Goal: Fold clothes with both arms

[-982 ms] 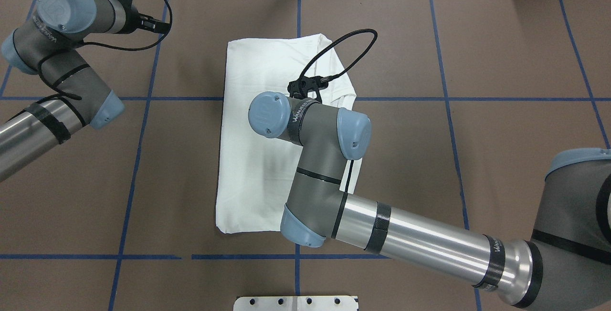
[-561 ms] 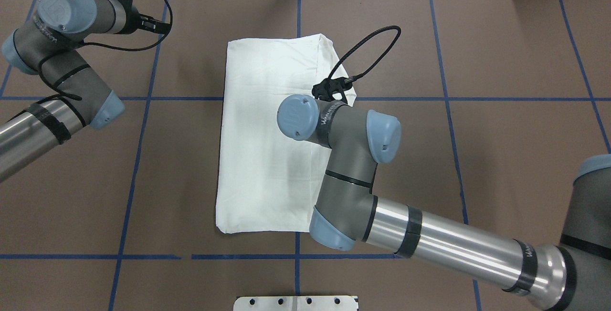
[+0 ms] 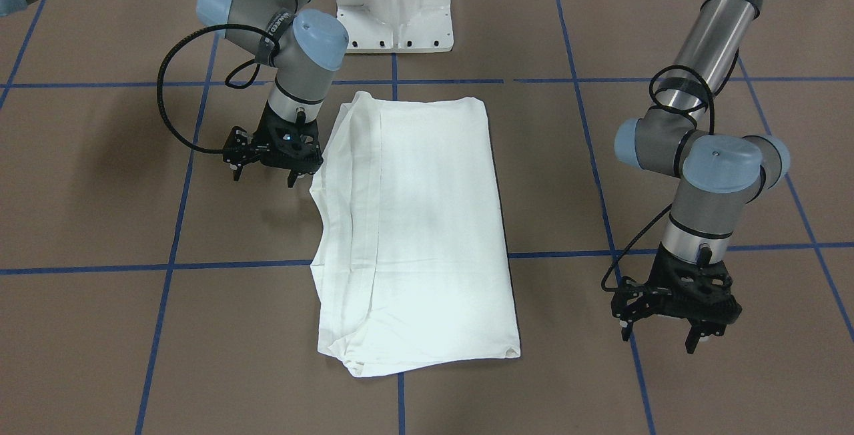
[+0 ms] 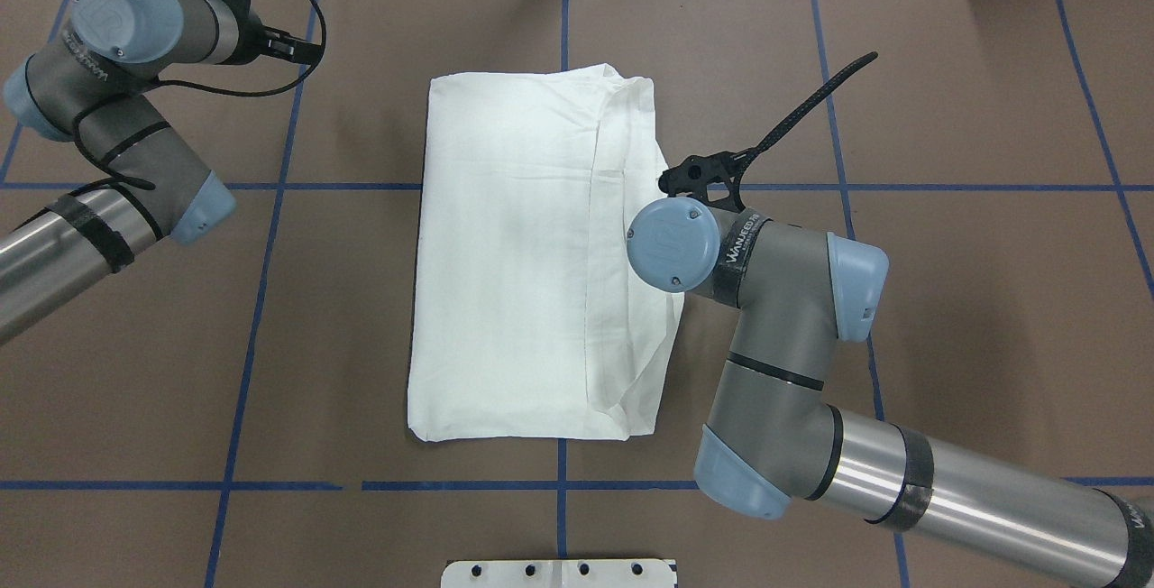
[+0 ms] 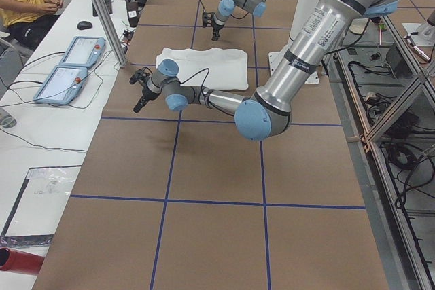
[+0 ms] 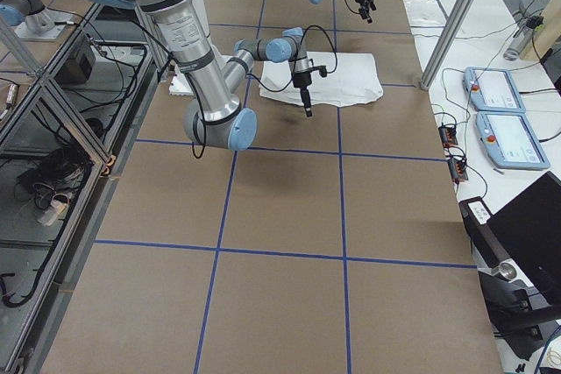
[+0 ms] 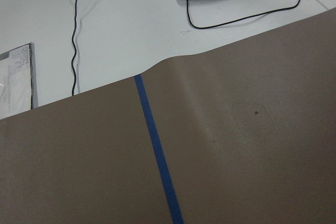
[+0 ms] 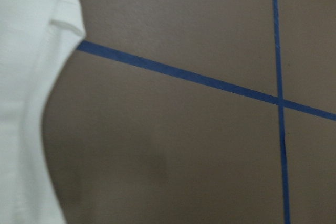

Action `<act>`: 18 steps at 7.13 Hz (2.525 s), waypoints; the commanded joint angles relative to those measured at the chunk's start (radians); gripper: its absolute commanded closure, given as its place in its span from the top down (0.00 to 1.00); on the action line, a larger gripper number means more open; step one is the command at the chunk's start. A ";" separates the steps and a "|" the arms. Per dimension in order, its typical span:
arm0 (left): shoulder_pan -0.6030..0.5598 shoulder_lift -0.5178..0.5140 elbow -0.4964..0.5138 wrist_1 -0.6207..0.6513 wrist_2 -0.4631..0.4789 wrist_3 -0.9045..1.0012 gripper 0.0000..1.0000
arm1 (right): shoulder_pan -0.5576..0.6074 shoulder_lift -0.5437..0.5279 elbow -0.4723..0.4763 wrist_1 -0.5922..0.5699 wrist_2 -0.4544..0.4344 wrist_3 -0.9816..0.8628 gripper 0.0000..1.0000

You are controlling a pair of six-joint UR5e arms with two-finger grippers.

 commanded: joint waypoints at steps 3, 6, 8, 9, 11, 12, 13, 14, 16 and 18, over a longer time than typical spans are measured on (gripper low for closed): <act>0.000 0.008 0.000 0.000 0.000 -0.001 1.00 | -0.134 0.182 -0.095 0.160 0.085 0.056 0.98; 0.000 0.023 -0.009 -0.008 0.002 -0.004 1.00 | -0.202 0.179 -0.114 0.082 0.110 -0.078 0.70; 0.000 0.029 -0.015 -0.008 0.003 -0.005 1.00 | -0.202 0.178 -0.099 0.019 0.111 -0.120 0.46; 0.000 0.032 -0.017 -0.008 0.003 -0.005 1.00 | -0.202 0.184 -0.099 0.017 0.111 -0.122 0.22; 0.000 0.037 -0.018 -0.021 0.003 -0.005 1.00 | -0.202 0.178 -0.099 0.017 0.108 -0.120 0.00; 0.000 0.037 -0.018 -0.021 0.003 -0.005 1.00 | -0.202 0.173 -0.099 0.017 0.105 -0.120 0.00; 0.000 0.037 -0.018 -0.021 0.003 -0.005 1.00 | -0.201 0.179 -0.099 0.022 0.107 -0.120 0.00; 0.002 0.037 -0.018 -0.021 0.003 -0.005 1.00 | -0.201 0.185 -0.101 0.032 0.110 -0.104 0.42; 0.002 0.035 -0.018 -0.021 0.003 -0.005 1.00 | -0.202 0.187 -0.101 0.025 0.150 -0.085 0.71; 0.002 0.037 -0.018 -0.021 0.005 -0.005 1.00 | -0.202 0.185 -0.099 0.020 0.153 -0.085 0.58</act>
